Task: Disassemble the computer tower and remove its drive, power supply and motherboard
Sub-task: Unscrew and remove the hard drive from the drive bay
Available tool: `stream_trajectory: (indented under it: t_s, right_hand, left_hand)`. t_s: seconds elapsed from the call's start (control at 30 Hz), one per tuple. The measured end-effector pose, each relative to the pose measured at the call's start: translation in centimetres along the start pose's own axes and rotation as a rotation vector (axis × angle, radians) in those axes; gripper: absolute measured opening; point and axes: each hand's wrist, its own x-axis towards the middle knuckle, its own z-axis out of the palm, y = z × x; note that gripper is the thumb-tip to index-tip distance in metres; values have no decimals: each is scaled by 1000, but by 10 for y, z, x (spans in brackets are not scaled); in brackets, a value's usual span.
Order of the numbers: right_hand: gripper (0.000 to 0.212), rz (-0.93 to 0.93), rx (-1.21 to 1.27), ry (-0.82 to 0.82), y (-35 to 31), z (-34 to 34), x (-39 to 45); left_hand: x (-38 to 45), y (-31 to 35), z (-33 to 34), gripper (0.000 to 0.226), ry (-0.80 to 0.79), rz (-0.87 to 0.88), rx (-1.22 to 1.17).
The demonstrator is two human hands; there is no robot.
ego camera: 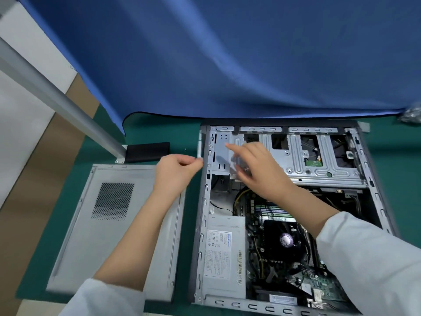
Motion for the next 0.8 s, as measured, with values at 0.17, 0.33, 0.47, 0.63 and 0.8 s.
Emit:
stream_trajectory:
  t_s: [0.17,0.33,0.47,0.63,0.8]
  right_hand:
    - [45,-65,40,71,-9,-19,-15]
    - [26,49,43,138,10,-44,-42]
    - [21,231,149,196,40,-61,-67]
    - [13,502,347,424,87,-86,-84]
    - [9,593,414,471,119,-99,-86]
  left_hand:
    - [-28,45,31,26,-144,195,113]
    - [-46,67,69,13,-233,255,56]
    - [-54,79,102,18,-294,413,60]
    - [-46,78,146,24,-304,623,348]
    - [-35,83,177,30,-222,722,462]
